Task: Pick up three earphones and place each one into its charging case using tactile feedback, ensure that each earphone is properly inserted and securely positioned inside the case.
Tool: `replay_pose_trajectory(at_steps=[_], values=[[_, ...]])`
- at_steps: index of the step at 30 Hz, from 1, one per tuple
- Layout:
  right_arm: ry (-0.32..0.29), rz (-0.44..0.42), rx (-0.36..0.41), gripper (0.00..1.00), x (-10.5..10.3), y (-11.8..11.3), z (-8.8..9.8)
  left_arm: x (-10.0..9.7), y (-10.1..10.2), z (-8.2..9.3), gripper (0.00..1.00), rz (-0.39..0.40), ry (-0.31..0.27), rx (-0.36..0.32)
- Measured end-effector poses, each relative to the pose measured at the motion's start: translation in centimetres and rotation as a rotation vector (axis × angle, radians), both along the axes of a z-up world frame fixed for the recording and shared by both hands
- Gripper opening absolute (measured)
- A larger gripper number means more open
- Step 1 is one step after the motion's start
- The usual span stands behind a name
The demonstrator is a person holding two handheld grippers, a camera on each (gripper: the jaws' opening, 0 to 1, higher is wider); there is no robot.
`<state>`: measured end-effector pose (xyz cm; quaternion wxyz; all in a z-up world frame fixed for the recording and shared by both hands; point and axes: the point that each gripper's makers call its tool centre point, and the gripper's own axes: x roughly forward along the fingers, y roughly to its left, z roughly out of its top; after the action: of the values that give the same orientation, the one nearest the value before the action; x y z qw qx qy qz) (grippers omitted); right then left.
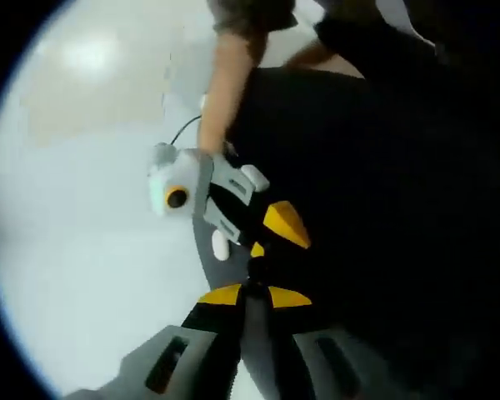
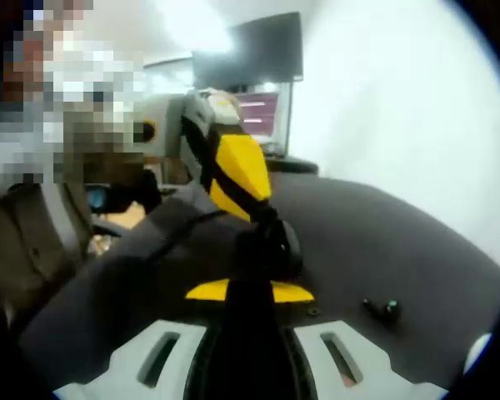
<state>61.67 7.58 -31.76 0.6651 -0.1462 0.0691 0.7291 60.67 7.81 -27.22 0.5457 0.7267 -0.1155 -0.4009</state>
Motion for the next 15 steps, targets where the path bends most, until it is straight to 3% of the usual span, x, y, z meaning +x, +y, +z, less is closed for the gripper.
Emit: replay_pose_trajectory(at_steps=[11,15], values=[[-0.002,0.001,0.000,0.18,0.01,-0.04,0.01,0.05,-0.25,0.08,0.08,-0.026,-0.073,0.060],[-0.001,0.001,0.000,0.18,0.04,-0.03,0.00,0.11,-0.19,0.10,0.08,-0.028,-0.073,0.083]])
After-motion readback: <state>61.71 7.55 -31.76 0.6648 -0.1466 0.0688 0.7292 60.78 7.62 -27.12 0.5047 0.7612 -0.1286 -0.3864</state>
